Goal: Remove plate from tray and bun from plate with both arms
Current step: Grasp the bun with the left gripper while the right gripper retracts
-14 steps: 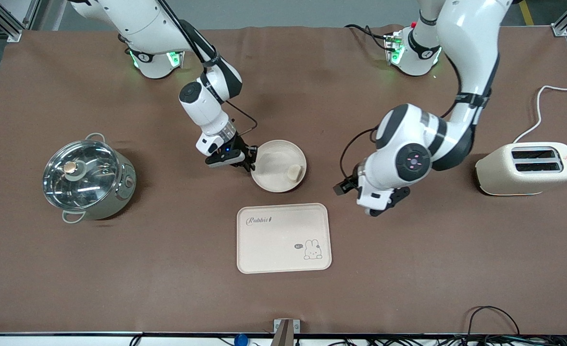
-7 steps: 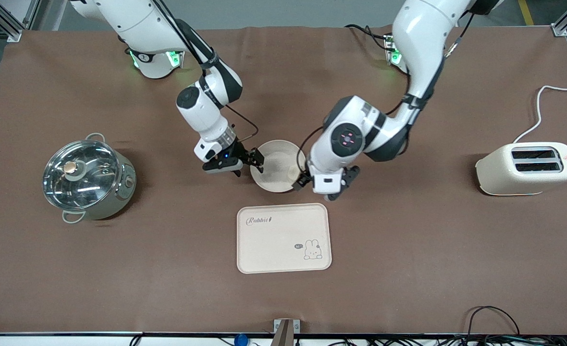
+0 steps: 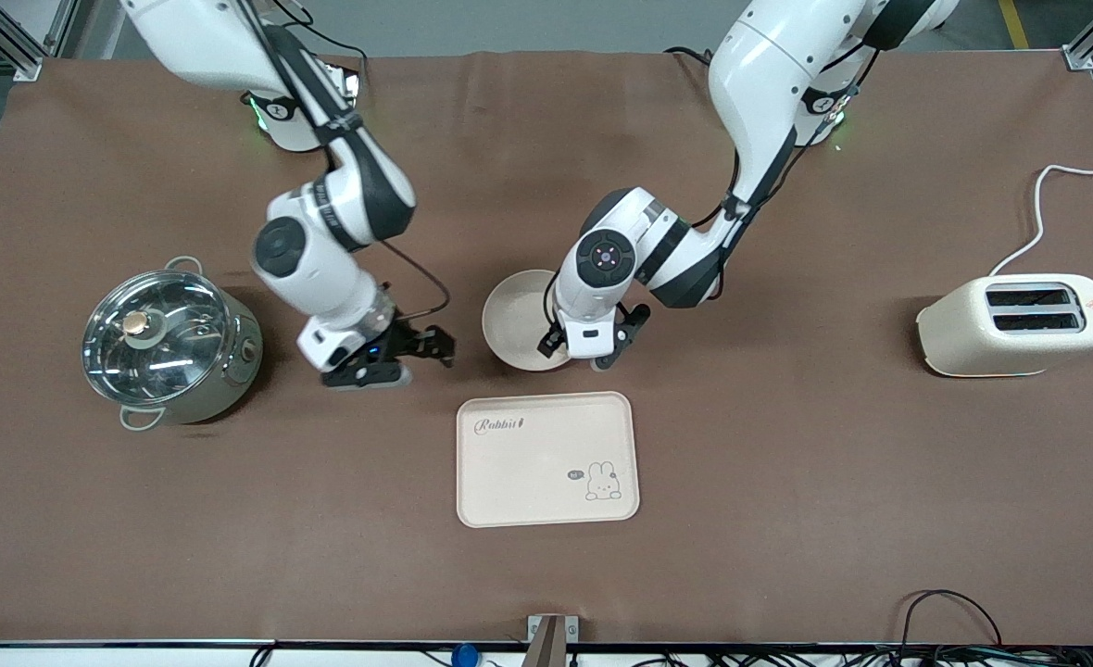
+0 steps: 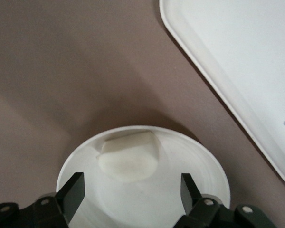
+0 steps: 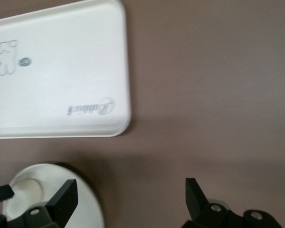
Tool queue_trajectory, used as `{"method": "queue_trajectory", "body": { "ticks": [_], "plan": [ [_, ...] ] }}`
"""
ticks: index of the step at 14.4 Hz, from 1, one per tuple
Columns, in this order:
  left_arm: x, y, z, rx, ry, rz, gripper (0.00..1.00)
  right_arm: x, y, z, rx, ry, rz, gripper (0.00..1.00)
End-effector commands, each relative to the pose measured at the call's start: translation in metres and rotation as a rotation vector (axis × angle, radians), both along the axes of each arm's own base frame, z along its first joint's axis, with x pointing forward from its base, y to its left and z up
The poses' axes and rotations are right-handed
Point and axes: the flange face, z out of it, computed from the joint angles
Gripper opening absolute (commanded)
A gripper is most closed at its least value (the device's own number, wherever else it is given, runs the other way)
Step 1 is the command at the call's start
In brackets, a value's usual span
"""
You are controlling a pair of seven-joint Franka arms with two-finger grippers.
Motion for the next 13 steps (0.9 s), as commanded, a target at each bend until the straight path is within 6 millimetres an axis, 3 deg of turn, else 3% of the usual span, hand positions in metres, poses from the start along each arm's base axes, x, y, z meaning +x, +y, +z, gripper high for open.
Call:
{"method": "queue_trajectory", "body": {
  "ticks": [1,3,6,8,13],
  "plan": [
    [-0.009,-0.007,-0.014,0.042,-0.02,-0.014,0.75,0.029,-0.065,0.047,-0.053,0.037,0.086,1.0],
    [-0.008,-0.008,-0.022,0.037,-0.023,0.002,0.74,0.047,-0.127,0.078,-0.082,0.044,0.121,1.0],
    [-0.009,-0.007,-0.03,0.041,-0.018,0.014,0.73,0.052,-0.195,0.142,-0.091,0.062,0.1,1.0],
    [-0.008,-0.007,-0.034,0.037,-0.021,0.017,0.62,0.045,-0.231,0.191,-0.088,0.12,0.076,1.0],
    [-0.006,-0.005,-0.035,0.035,-0.02,0.004,0.19,0.012,-0.302,0.275,-0.068,0.138,-0.005,1.0]
  ]
}}
